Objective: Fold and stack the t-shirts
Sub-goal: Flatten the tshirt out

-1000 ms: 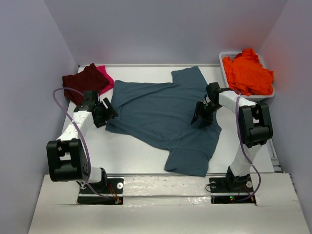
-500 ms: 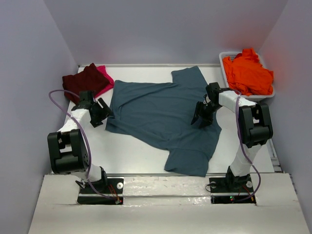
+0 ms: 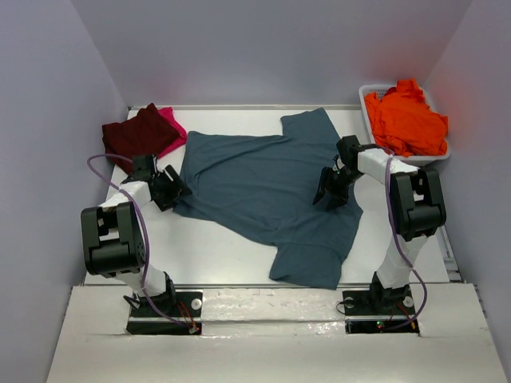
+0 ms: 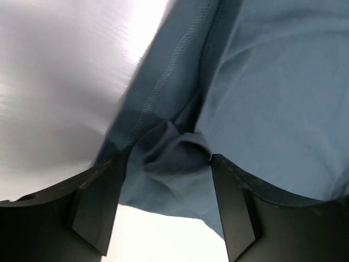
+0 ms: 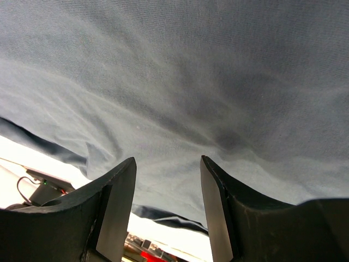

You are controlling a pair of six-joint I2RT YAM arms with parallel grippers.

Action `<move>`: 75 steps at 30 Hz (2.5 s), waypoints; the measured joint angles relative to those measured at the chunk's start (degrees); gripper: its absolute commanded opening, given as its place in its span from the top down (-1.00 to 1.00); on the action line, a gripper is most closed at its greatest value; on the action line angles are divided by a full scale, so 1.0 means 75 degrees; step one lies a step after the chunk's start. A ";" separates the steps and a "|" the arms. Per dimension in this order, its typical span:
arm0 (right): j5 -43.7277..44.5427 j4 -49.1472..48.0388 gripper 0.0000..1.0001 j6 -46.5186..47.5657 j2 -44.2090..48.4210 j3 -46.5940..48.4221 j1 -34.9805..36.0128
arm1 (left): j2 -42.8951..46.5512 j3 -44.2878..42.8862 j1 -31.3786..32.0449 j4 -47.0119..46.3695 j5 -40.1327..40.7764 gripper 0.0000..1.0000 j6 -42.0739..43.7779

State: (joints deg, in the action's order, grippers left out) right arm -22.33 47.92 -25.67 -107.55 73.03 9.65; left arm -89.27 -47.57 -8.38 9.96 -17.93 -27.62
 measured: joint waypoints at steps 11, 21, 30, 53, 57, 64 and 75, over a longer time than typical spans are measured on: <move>0.0003 -0.0003 -0.12 -0.0003 -0.0087 0.0000 0.0000 | 0.0070 -0.0012 -0.0050 -0.0256 -0.0399 -0.44 -0.0012; 0.0006 -0.0006 -0.11 -0.0003 -0.0114 0.0000 0.0000 | 0.0085 -0.0125 -0.0050 -0.0128 -0.0493 -0.41 0.0044; 0.0012 -0.0026 -0.11 -0.0003 -0.0117 0.0000 0.0000 | 0.0085 -0.0233 -0.0050 -0.0122 -0.0586 -0.02 0.0093; 0.0119 0.0000 -0.10 -0.0032 -0.0361 0.0009 -0.0023 | 0.0831 0.0254 -0.0050 0.0070 -0.0595 0.75 0.0108; 0.0119 0.0006 -0.10 -0.0035 -0.0367 0.0015 -0.0026 | 0.0903 0.0338 -0.0050 0.0210 -0.0577 0.88 0.0137; 0.0128 0.0041 -0.10 -0.0035 -0.0411 0.0076 -0.0029 | 0.1457 0.0440 -0.0050 0.0883 -0.0443 0.89 0.0184; 0.0149 0.0184 -0.10 -0.0038 -0.0510 0.0204 -0.0029 | 0.3267 0.0472 -0.0050 0.2404 -0.0341 0.89 -0.0189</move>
State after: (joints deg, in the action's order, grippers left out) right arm -21.21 49.30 -25.96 -111.37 74.56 9.43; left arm -64.77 -44.03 -8.75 27.99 -20.49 -29.04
